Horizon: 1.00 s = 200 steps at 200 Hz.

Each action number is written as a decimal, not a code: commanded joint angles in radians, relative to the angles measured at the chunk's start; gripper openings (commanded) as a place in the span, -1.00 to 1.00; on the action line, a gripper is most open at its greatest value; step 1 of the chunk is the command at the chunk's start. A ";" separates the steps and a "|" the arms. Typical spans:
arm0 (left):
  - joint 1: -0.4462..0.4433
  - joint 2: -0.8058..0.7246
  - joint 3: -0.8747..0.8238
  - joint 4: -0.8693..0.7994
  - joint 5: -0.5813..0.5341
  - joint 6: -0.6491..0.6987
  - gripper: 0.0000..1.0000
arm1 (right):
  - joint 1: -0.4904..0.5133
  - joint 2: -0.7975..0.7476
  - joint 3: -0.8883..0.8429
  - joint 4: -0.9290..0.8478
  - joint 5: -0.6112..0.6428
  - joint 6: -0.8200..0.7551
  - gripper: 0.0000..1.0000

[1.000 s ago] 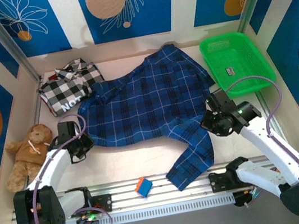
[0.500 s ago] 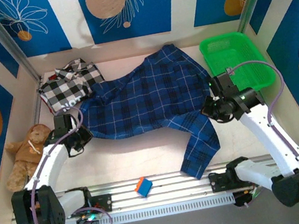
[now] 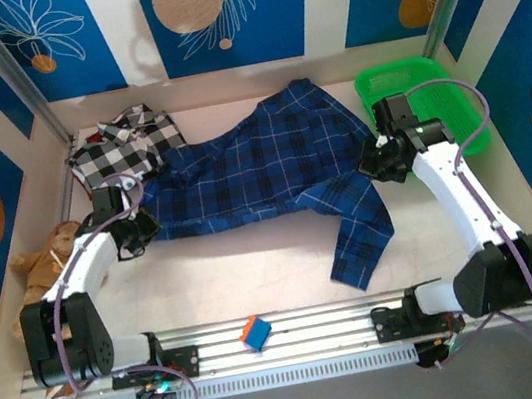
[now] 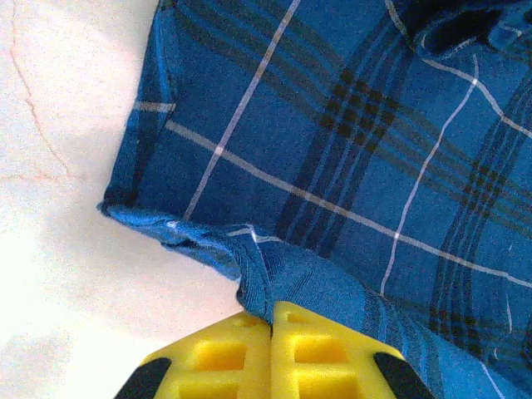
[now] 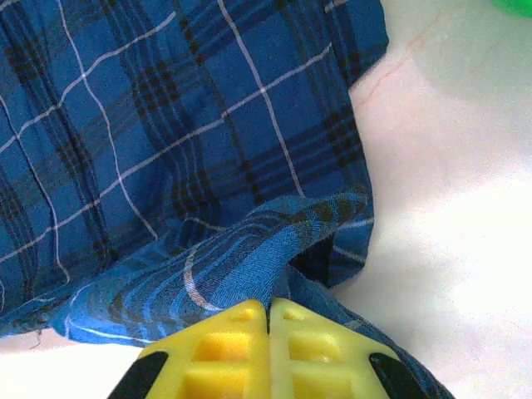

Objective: Fold and stack the long sleeve shirts

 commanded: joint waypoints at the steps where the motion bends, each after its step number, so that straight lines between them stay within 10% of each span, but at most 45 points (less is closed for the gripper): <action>1: 0.020 0.053 0.049 0.005 -0.013 0.043 -1.00 | -0.025 0.065 0.066 0.017 -0.017 -0.070 -1.00; 200: 0.011 0.414 0.346 -0.004 -0.095 0.145 -0.99 | -0.011 0.722 0.575 -0.045 0.152 -0.254 -1.00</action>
